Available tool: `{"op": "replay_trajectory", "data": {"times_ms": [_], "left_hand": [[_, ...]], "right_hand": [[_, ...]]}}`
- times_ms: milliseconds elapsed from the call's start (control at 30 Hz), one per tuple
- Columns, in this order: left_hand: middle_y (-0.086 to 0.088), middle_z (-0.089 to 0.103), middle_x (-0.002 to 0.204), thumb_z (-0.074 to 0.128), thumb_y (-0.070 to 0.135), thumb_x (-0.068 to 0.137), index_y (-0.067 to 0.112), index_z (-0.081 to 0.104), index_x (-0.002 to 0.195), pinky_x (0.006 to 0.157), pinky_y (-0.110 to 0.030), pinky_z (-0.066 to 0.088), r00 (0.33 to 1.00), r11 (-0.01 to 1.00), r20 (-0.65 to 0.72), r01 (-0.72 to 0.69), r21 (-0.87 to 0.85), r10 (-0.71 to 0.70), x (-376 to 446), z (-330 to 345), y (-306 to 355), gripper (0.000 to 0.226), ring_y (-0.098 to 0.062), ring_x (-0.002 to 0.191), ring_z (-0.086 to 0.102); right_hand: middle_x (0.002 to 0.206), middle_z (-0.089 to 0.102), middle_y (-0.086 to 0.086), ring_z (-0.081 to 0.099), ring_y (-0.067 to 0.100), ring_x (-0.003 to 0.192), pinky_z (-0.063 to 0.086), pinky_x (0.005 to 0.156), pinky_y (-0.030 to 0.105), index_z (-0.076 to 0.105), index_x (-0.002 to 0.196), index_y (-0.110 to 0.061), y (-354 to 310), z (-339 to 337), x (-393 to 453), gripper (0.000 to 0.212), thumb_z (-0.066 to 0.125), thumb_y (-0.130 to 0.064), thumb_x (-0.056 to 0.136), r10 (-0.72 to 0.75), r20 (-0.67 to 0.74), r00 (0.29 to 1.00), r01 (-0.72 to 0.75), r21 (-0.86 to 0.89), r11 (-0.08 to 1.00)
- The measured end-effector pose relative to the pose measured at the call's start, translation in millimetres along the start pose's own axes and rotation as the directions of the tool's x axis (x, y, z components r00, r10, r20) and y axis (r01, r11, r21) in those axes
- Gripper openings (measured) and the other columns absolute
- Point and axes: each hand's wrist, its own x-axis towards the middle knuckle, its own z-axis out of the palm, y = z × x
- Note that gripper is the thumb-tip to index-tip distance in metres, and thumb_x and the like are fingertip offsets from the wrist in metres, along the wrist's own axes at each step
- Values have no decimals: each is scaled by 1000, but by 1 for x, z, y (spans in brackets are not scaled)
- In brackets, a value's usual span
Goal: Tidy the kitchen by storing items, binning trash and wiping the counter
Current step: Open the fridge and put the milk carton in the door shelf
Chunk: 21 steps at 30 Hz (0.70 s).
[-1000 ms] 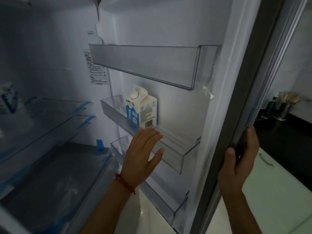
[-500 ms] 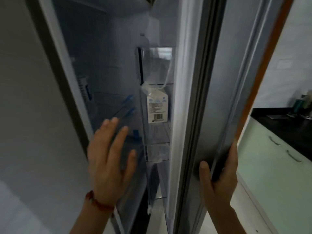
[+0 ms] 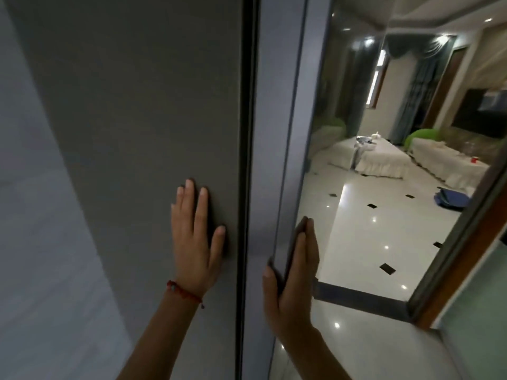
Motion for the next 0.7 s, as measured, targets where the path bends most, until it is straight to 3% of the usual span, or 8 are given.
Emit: {"op": "replay_trajectory", "data": {"times_ms": [333, 500, 600, 700], "left_hand": [[22, -12, 153, 22, 42, 95, 35, -1, 143, 119, -34, 2, 1000, 999, -13, 24, -22, -25, -2, 3, 2, 54, -12, 144, -3], [-9, 16, 150, 37, 32, 92, 13, 20, 141, 119, -30, 11, 995, 994, 16, 97, -52, -96, -3, -10, 16, 56, -28, 141, 15], [-12, 26, 146, 39, 31, 92, 10, 32, 135, 118, -29, 15, 994, 992, -12, 103, -76, -104, -5, -20, 41, 49, -28, 138, 21], [-13, 31, 139, 35, 33, 94, 7, 39, 127, 116, -31, 20, 999, 994, -39, -1, -110, -3, -10, -24, 83, 42, -22, 135, 25]], "right_hand": [[156, 1, -14, 14, 21, 143, 18, 118, 35, 0, 146, -34, 4, 9, -2, 60, 33, -39, 96, 16, -37, 999, -16, 7, 1000], [154, 9, -21, 17, 10, 142, 19, 116, 23, 6, 142, -46, 3, -13, 0, 55, 32, -50, 93, 80, 86, 993, -84, 41, 996], [150, 19, -25, 25, 3, 138, 24, 112, 16, 20, 138, -49, 8, -43, -4, 44, 27, -51, 94, 118, 110, 987, -121, 21, 992], [145, 22, -35, 28, -5, 135, 25, 109, 10, 25, 135, -49, 18, -81, -15, 43, 31, -50, 93, 187, 98, 977, -181, -73, 981]]}}
